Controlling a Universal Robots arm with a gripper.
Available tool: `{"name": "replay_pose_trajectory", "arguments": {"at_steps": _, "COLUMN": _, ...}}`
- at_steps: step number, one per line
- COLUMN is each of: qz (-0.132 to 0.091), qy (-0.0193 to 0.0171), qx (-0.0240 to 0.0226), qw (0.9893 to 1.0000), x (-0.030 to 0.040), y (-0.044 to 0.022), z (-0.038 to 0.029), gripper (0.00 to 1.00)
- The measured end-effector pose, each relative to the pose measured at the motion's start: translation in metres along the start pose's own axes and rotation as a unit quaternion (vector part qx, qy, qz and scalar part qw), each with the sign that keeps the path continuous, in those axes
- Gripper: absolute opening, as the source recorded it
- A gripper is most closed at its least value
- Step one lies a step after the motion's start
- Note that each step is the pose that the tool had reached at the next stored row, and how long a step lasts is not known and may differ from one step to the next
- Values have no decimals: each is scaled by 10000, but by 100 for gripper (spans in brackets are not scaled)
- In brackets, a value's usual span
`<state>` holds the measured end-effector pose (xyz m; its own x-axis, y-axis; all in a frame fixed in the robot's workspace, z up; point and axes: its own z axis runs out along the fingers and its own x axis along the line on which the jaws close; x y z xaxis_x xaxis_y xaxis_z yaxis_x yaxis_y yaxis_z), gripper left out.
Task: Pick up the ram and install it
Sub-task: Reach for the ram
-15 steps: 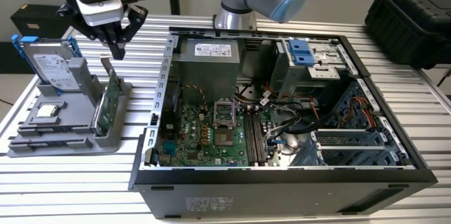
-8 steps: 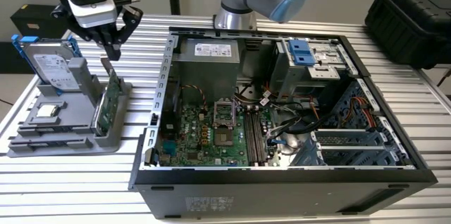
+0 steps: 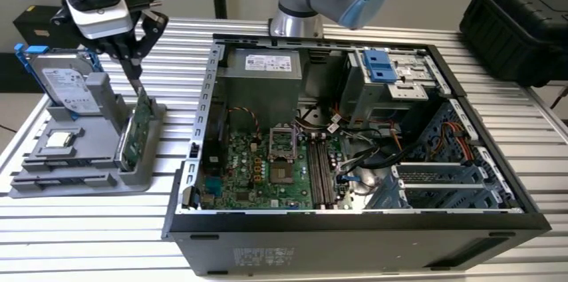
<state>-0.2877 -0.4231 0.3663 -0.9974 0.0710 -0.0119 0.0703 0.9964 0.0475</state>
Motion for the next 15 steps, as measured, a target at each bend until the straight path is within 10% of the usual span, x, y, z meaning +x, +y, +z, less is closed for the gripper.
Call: {"name": "replay_pose_trajectory", "arguments": {"at_steps": 15, "qz": -19, "qy": 10, "qx": 5, "qw": 10000, "x": 283, "y": -58, "z": 47, "gripper": 0}}
